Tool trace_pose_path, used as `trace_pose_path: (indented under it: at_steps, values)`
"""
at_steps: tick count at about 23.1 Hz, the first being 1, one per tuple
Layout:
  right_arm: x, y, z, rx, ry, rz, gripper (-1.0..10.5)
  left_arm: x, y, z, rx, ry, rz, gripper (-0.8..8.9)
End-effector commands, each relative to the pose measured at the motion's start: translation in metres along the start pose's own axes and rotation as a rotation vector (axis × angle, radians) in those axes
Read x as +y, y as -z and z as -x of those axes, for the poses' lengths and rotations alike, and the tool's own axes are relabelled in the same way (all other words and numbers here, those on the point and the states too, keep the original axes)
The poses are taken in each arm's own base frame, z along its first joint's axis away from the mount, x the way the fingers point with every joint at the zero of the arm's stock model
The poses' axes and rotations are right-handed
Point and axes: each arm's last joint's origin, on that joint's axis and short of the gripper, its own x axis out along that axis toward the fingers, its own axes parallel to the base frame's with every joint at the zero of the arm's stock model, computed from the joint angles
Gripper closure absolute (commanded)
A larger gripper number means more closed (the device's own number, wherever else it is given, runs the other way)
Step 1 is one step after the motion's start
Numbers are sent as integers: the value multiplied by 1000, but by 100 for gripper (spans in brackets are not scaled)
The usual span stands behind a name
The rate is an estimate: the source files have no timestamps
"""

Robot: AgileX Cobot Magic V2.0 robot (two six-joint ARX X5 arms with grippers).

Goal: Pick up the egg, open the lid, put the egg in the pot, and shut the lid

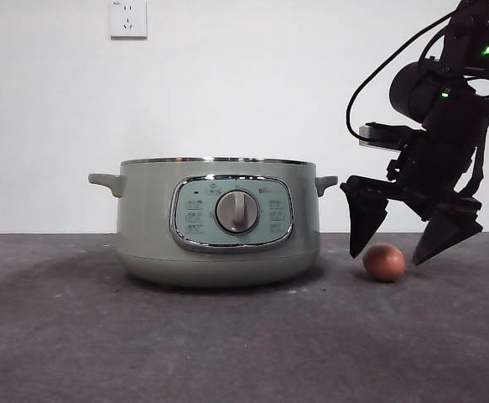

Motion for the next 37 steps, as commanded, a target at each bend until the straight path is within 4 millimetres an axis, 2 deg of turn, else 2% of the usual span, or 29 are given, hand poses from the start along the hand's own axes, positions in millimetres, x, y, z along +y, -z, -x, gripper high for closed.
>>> trace_pose_path:
  at_steps: [1,4,7,10,12,14,17,22,25,27,30,33,37]
  values:
    - [-1,3,-8,30,-2,-21,559,-2,-6,11,-75,-8,-26,821]
    - [-1,5,-12,51,-2,-24,582,-2,-6,11,-76,-8,-26,821]
    - [-1,5,-12,51,-3,-24,846,-2,-6,10,-75,-8,-26,821]
    - [-1,5,-12,48,-6,-23,869,-2,-6,10,-75,-8,-26,821]
    - [-1,5,-11,48,-5,-23,962,-2,-6,10,-75,-8,-26,821]
    - [-1,3,-6,36,-4,-21,962,-2,-6,11,-75,-8,-26,821]
    - [3,-6,26,-44,21,-5,962,-2,-6,11,-77,-8,-26,821]
    - [18,-39,122,-299,15,34,962,-2,-6,11,-77,-8,-30,821]
    - [44,-69,166,-397,-51,99,963,-2,-5,12,-78,-6,-30,821]
    - [66,-86,177,-447,-91,148,963,-2,-6,12,-79,-1,-31,821]
    - [105,-109,171,-468,-163,222,963,-2,-5,12,-79,-1,-31,821]
    - [136,-124,138,-417,-213,270,963,-3,-5,15,-85,-2,-32,821]
    - [155,-132,99,-331,-233,295,963,-4,-4,17,-89,-2,-33,821]
